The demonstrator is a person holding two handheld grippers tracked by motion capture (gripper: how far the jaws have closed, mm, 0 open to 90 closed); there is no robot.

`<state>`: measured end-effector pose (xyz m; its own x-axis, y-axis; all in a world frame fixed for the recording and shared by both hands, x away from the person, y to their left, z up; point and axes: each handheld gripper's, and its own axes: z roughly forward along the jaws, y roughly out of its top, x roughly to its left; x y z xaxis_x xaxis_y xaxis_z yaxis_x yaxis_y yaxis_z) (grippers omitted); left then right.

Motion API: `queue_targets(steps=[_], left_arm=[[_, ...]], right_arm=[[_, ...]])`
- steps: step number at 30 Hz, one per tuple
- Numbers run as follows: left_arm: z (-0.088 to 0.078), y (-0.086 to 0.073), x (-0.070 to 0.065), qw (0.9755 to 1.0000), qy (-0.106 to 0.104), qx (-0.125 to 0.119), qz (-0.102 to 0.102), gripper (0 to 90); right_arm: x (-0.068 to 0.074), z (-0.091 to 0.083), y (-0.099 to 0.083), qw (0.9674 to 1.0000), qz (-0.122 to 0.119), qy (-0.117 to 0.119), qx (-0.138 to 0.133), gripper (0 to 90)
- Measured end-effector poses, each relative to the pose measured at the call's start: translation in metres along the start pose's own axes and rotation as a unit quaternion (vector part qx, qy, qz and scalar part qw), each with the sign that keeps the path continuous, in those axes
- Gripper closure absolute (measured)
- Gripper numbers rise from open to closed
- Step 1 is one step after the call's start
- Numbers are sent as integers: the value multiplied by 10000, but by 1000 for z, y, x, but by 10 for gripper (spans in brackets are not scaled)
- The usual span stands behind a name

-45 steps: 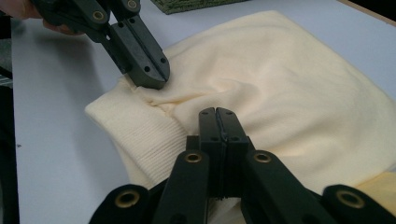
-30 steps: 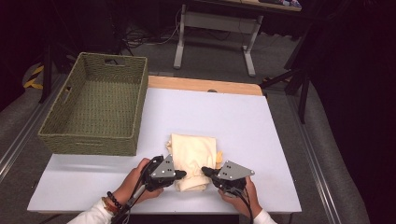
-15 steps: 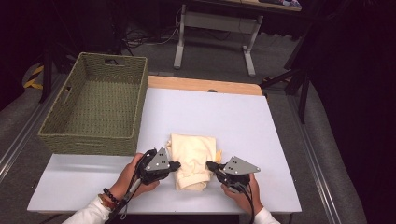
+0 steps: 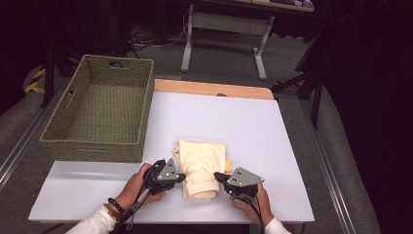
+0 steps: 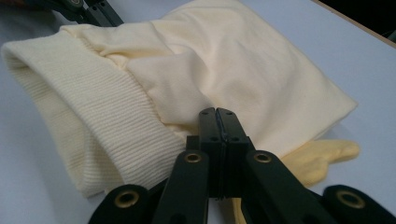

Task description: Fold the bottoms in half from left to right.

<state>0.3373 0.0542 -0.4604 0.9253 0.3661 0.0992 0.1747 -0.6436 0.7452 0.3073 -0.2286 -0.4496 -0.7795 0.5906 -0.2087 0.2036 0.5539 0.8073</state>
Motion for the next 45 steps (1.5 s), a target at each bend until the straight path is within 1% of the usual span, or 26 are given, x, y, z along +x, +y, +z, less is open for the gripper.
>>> queue_targets(steps=[1,4,5,6,8,11,13,14,16,18,23,25,30,31,32,33,37,39,41,45], left_arm=[[0,0,0,10000,0,0,0,870],[-9,3,2,9999,93,-119,-14,861],[-9,3,2,9999,93,-119,-14,858],[-12,5,2,9997,120,-201,-30,856],[-17,6,3,9994,210,-271,12,851],[-24,7,3,9989,281,-380,20,842],[-27,8,4,9985,371,-399,87,837],[-29,7,4,9983,372,-442,44,833],[-32,7,5,9978,401,-527,26,829],[-35,6,5,9973,462,-570,41,820],[-44,5,6,9963,546,-664,59,801],[-48,4,5,9957,628,-676,122,791],[-58,2,7,9942,693,-813,137,759],[-58,2,7,9942,693,-813,137,752],[-60,1,8,9936,728,-848,156,752],[-65,1,8,9930,767,-887,150,736],[-72,-2,9,9915,835,-988,111,699],[-74,-5,9,9911,879,-1001,86,677],[-76,-6,8,9909,927,-971,115,643],[-79,-10,9,9889,1037,-1061,27,577]], right_arm=[[-2,-1,1,10000,16,-27,-42,871],[-6,-6,2,9998,137,-37,-168,860],[-8,-8,2,9997,145,-77,-193,859],[-8,-9,2,9996,160,-92,-214,857],[-10,-12,2,9994,192,-111,-259,847],[-11,-15,4,9992,191,-146,-332,834],[-12,-17,5,9990,181,-162,-386,822],[-12,-18,6,9988,172,-182,-422,816],[-14,-21,6,9982,190,-225,-516,807],[-15,-24,7,9976,197,-264,-607,794],[-18,-27,7,9972,201,-271,-664,751],[-19,-29,7,9970,213,-311,-680,723],[-23,-33,6,9957,276,-419,-778,644],[-23,-33,6,9957,276,-419,-778,644],[-24,-34,6,9955,288,-443,-789,631],[-26,-36,5,9949,343,-487,-814,617],[-28,-39,3,9943,375,-527,-849,551],[-29,-40,2,9938,399,-567,-865,522],[-30,-40,1,9935,407,-589,-883,489],[-31,-41,-1,9929,435,-673,-876,417]])
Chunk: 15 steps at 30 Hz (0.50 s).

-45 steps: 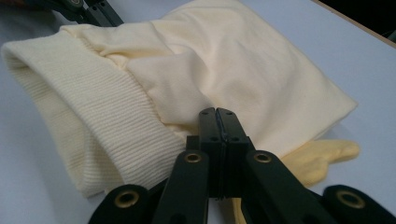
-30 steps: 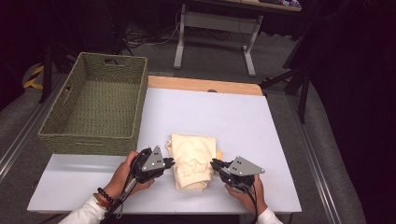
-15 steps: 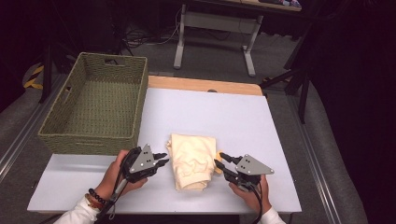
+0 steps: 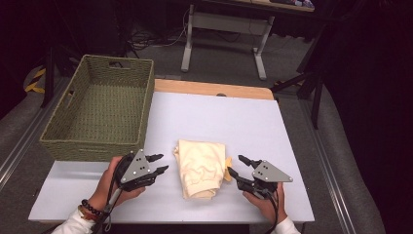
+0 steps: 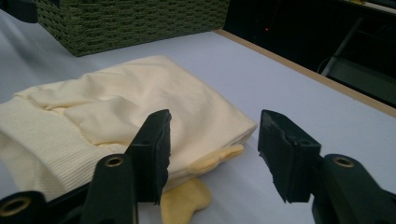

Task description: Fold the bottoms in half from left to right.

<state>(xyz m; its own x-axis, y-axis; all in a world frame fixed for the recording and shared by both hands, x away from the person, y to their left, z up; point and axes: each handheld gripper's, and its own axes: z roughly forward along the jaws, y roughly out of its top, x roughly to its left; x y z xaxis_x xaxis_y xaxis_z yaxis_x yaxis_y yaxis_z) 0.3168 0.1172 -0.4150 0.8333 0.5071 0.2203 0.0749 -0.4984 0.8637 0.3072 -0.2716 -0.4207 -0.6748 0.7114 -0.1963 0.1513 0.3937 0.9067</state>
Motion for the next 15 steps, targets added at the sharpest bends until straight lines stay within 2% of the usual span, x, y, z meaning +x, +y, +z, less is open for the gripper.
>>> queue_targets(steps=[4,7,10,13,15], left_arm=[[-3,-3,0,9999,97,-31,-62,491],[-7,-10,0,9997,238,-11,-87,421],[-12,-17,1,9993,312,-44,-218,355],[-16,-22,1,9986,420,-59,-325,300],[-20,-31,1,9980,498,6,-387,261]], right_arm=[[-2,0,-2,9998,54,-207,46,326],[-5,-1,-5,9994,120,-331,62,294],[-7,-2,-8,9986,76,-499,127,268],[-8,-3,-11,9984,106,-539,158,247],[-10,-4,-14,9976,134,-649,220,227]])
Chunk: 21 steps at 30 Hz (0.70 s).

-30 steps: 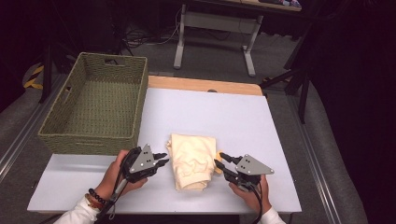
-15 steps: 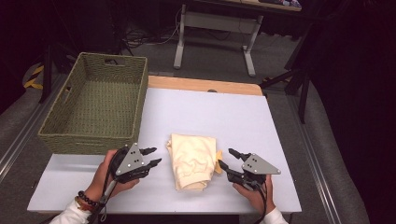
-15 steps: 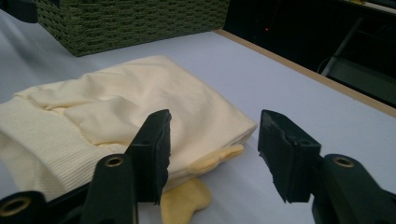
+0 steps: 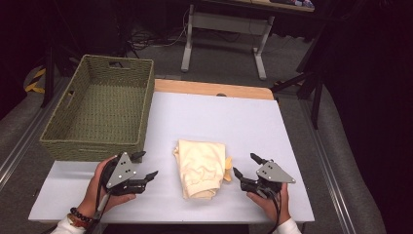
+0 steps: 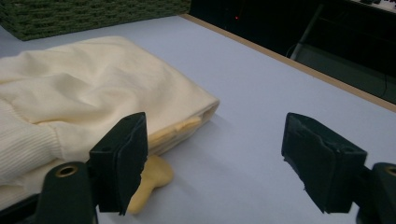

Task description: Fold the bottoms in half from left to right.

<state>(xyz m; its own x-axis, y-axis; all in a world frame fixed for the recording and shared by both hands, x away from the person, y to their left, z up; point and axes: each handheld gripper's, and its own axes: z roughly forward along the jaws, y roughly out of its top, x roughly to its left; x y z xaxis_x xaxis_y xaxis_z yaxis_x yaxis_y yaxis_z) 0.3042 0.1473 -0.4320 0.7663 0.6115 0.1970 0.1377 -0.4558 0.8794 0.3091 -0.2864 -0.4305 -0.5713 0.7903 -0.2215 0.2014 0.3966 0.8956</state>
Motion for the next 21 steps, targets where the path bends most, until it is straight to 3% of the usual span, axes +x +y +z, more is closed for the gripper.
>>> queue_targets(steps=[7,12,16,21], left_arm=[[-12,-19,4,9994,80,-29,-340,176],[-20,-31,5,9989,216,87,-411,150],[-26,-35,8,9977,270,52,-625,130],[-28,-38,8,9974,318,124,-628,109]], right_arm=[[-4,-4,-8,9999,50,-101,-13,188],[-3,-6,-13,9999,25,-139,16,155],[-7,-8,-15,9992,248,-314,-62,107],[-10,-8,-16,9989,318,-343,-64,98]])
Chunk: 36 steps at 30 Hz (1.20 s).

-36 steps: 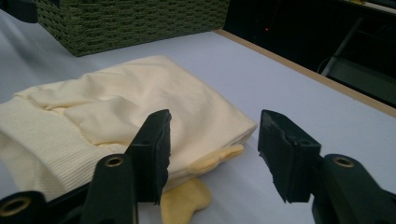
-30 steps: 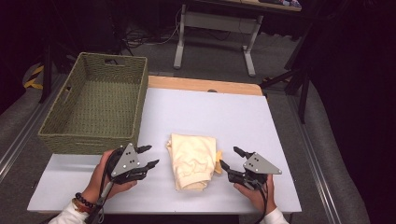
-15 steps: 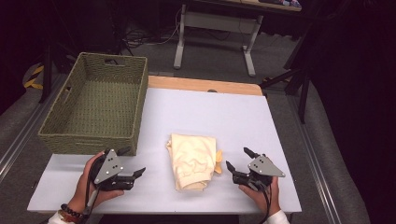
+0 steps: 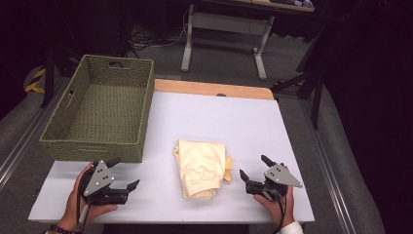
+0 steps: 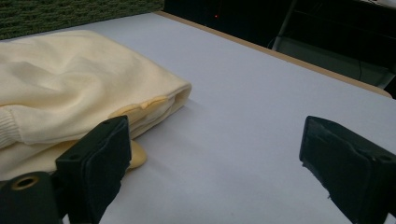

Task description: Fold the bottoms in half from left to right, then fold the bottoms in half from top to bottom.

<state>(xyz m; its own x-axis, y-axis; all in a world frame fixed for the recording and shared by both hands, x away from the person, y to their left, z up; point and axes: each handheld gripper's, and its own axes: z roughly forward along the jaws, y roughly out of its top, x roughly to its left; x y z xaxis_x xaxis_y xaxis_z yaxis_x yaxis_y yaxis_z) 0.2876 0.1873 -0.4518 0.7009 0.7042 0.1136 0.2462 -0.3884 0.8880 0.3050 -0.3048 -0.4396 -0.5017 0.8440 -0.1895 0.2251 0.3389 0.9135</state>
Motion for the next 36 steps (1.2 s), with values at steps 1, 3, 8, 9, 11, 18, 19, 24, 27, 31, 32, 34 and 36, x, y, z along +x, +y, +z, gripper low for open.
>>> queue_targets(steps=[1,3,8,9,11,18,19,24,27,31,32,34,36], left_arm=[[0,0,0,10000,0,0,0,108],[0,-1,1,10000,-2,-6,-59,106],[1,-1,-1,10000,-2,65,-10,99],[1,-1,-2,10000,-10,62,-14,100],[1,-1,-2,10000,-2,84,-1,100],[1,1,-4,10000,-19,83,11,100],[2,1,-4,10000,-33,85,-4,100],[4,3,-4,9997,27,113,-202,101],[6,5,-4,9994,35,135,-321,111],[10,10,-9,9994,-19,117,-340,115],[11,12,-10,9993,-78,100,-360,115],[13,16,-12,9992,-128,101,-376,115],[16,20,-15,9992,-141,81,-358,120]], right_arm=[[0,0,0,10000,0,0,0,98],[0,0,0,10000,10,11,-20,98],[1,2,1,10000,-54,6,-10,98],[1,3,1,10000,-64,6,-8,98],[1,4,1,10000,-73,13,11,100],[3,3,2,10000,-84,30,9,103],[3,4,2,10000,-59,29,9,103],[4,5,1,9999,-37,-71,130,124],[3,5,2,9999,-22,-101,117,126],[0,5,3,9998,131,-73,113,127],[0,5,3,9998,126,-80,122,128],[2,6,4,9998,154,-40,132,128],[4,7,6,9998,135,13,139,128]])
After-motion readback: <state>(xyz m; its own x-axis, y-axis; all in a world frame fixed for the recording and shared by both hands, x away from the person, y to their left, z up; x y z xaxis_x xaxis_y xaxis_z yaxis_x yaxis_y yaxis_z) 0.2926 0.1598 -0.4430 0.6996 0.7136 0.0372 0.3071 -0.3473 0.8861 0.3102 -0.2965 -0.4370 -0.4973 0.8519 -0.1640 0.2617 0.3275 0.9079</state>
